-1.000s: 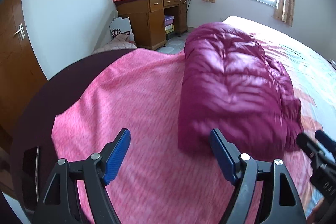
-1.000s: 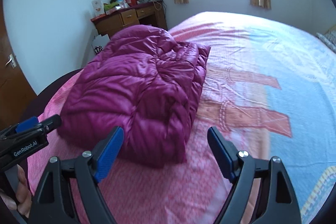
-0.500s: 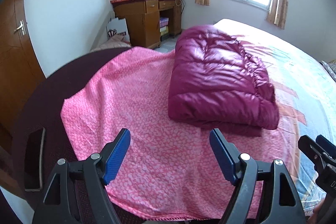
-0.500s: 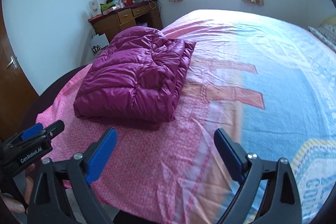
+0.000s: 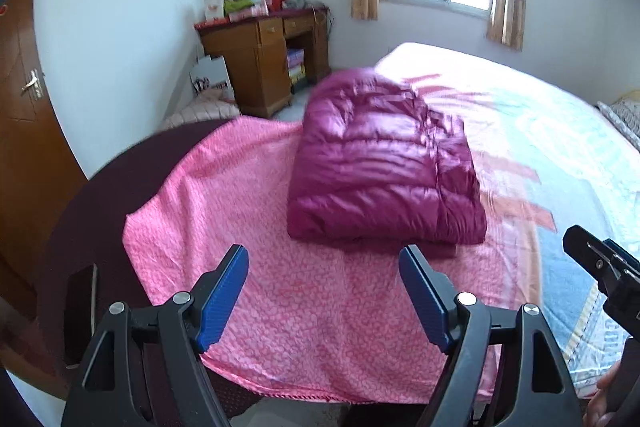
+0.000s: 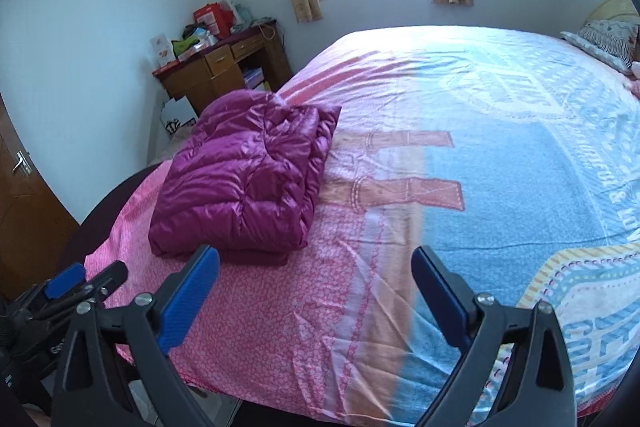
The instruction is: Fold large clothes
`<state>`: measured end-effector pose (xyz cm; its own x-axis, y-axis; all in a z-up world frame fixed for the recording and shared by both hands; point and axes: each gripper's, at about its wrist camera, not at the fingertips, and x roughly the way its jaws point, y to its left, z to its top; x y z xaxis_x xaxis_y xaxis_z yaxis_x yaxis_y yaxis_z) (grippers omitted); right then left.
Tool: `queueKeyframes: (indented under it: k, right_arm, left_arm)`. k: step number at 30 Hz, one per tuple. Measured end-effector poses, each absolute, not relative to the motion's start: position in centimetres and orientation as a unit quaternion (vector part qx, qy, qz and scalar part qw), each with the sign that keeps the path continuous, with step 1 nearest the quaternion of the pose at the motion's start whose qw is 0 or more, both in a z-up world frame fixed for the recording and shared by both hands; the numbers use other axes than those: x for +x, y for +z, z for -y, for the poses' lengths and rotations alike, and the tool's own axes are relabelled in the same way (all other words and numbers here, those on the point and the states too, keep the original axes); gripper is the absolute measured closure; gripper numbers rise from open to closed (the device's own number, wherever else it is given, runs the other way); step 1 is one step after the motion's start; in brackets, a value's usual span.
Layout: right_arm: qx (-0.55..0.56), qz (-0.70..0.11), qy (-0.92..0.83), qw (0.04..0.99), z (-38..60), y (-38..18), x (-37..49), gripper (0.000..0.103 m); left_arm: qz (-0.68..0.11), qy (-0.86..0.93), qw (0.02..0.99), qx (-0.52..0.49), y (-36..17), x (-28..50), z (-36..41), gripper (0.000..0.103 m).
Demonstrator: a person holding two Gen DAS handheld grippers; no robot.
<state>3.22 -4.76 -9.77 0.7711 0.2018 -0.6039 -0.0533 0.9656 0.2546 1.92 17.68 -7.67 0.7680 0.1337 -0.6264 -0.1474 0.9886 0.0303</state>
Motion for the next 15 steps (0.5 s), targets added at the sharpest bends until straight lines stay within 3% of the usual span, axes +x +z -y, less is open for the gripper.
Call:
queueKeyframes:
  k: [15]
  right_arm:
    - [0.118, -0.253, 0.067, 0.958, 3.1, -5.7, 2.4, 0.000]
  left_arm:
    - [-0.280, 0.093, 0.955, 0.003, -5.0, 0.5, -18.1, 0.024]
